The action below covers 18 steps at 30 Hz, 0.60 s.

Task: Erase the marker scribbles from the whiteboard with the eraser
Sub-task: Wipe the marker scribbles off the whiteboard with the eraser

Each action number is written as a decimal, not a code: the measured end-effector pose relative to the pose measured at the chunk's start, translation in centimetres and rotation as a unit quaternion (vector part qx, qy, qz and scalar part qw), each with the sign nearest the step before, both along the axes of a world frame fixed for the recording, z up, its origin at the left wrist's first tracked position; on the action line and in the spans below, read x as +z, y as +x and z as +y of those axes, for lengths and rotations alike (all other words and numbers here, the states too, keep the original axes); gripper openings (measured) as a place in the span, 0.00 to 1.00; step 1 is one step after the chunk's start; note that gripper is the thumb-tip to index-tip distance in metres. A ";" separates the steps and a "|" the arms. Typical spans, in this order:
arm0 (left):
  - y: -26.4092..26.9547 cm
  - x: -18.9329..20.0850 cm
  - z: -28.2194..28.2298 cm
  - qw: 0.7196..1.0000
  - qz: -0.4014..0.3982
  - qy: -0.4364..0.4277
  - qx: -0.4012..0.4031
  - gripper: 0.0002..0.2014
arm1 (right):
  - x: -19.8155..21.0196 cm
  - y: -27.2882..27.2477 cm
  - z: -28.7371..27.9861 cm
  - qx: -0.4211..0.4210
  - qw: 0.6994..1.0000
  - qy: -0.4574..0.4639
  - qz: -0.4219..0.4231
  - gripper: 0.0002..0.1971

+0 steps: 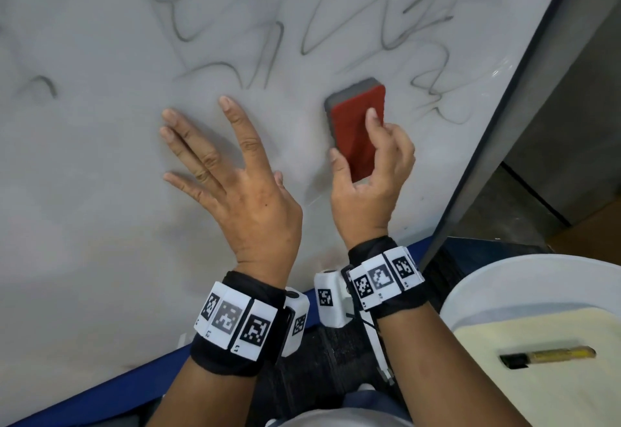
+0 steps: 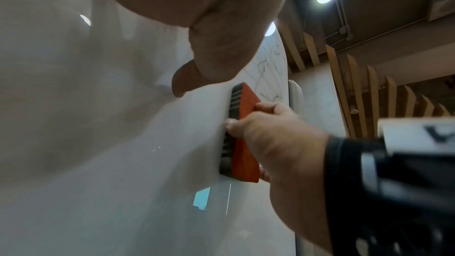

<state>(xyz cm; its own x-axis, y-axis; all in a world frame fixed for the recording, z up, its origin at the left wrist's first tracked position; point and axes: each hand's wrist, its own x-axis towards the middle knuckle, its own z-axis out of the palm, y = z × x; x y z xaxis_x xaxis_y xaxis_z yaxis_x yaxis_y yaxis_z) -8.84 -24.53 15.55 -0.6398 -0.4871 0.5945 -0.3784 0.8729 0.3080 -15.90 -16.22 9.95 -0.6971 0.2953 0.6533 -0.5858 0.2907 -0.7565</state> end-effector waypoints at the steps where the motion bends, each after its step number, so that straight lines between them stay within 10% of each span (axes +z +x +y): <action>1: 0.0 0.0 -0.1 1.000 0.000 -0.003 -0.004 0.53 | -0.5 -0.3 0.4 -0.001 1.000 0.012 0.003 0.34; 6: 0.1 -0.3 -0.5 0.999 -0.001 -0.037 -0.016 0.52 | -1.9 -0.8 1.5 -0.039 0.983 -0.140 -0.116 0.33; 14: -0.5 -0.3 0.4 0.998 0.005 -0.058 -0.018 0.50 | -0.1 0.0 0.0 0.006 1.000 0.024 0.018 0.32; 18: -0.7 -0.4 0.4 0.998 0.003 -0.066 -0.018 0.51 | -1.2 -2.1 2.8 -0.036 0.991 -0.104 -0.077 0.33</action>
